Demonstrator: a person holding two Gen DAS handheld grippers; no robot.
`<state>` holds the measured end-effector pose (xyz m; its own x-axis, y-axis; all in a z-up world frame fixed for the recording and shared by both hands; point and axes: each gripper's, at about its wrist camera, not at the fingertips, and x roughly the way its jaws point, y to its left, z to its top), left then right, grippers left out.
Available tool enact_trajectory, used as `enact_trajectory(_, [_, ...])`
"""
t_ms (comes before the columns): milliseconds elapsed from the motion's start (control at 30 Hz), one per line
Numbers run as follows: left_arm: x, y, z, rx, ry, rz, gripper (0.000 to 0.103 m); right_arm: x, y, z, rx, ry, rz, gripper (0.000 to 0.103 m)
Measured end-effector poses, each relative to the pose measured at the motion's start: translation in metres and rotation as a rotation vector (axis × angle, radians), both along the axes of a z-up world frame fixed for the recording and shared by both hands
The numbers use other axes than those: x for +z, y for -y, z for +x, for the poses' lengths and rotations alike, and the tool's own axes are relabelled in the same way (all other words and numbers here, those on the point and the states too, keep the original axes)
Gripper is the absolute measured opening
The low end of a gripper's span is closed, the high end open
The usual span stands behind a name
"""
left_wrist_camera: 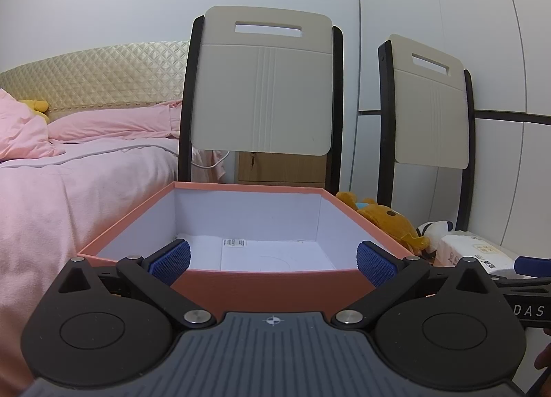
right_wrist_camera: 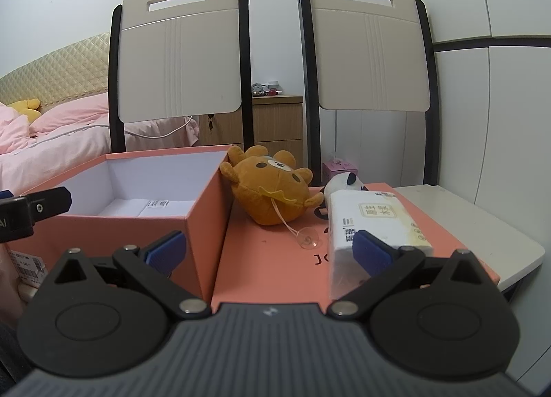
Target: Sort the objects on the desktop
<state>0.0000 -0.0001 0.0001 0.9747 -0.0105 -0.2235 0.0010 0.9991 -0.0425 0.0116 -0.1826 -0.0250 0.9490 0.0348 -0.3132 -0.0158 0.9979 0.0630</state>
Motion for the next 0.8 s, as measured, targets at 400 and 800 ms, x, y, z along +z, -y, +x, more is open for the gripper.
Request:
enact_trajectory(400, [0.001, -0.004, 0.000, -0.008, 0.002, -0.006, 0.103, 0.001, 0.003, 0.002, 0.002, -0.001, 0.008, 0.103])
enact_trajectory(800, [0.000, -0.009, 0.001, -0.019, 0.000, -0.009, 0.103, 0.002, 0.009, 0.001, -0.005, 0.004, 0.024, 0.103])
